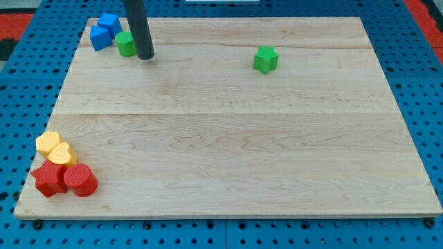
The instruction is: Move the green circle to the blue triangle
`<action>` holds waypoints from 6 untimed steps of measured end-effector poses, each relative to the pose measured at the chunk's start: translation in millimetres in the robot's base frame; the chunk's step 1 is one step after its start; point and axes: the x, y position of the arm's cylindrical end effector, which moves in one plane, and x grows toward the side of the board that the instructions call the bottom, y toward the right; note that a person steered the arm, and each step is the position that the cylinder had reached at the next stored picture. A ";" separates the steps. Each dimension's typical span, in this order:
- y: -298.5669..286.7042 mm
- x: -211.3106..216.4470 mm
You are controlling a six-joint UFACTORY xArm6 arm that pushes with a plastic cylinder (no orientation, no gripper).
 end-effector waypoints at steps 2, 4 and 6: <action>-41.5 -13.8; -17.8 -3.1; 13.3 -29.0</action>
